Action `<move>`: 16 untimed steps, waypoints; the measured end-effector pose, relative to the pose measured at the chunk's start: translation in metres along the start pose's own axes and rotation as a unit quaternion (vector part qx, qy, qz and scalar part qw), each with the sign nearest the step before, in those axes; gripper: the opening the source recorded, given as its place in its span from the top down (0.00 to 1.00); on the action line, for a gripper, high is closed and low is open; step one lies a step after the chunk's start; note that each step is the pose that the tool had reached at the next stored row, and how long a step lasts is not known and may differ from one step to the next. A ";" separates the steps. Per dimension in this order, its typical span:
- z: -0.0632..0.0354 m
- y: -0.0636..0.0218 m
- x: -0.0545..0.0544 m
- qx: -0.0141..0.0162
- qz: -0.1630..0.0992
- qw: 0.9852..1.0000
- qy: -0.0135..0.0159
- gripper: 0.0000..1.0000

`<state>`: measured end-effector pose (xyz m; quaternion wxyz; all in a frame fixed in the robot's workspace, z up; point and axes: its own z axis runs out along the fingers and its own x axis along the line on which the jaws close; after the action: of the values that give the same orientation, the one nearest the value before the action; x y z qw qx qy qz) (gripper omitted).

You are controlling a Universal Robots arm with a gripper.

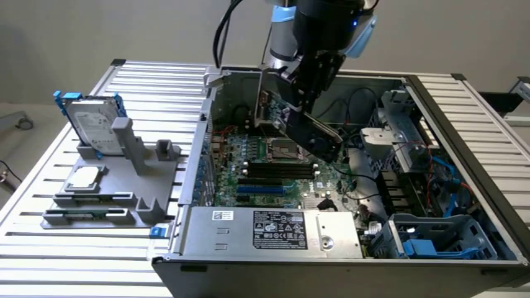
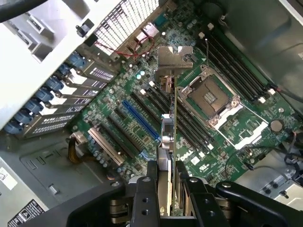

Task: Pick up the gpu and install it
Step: 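Insert the gpu into the slot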

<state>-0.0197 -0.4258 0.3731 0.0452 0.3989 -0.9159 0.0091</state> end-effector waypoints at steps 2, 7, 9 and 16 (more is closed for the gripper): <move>0.0001 0.0000 0.000 0.001 -0.019 1.000 0.000 0.73; 0.0006 0.0000 0.000 0.005 -0.064 0.998 0.000 0.73; 0.0008 0.0000 0.000 0.006 -0.082 0.997 0.000 0.73; 0.0016 0.0000 0.000 0.006 -0.143 0.990 -0.005 0.73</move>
<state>-0.0197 -0.4258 0.3715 0.0386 0.5261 -0.8495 0.0063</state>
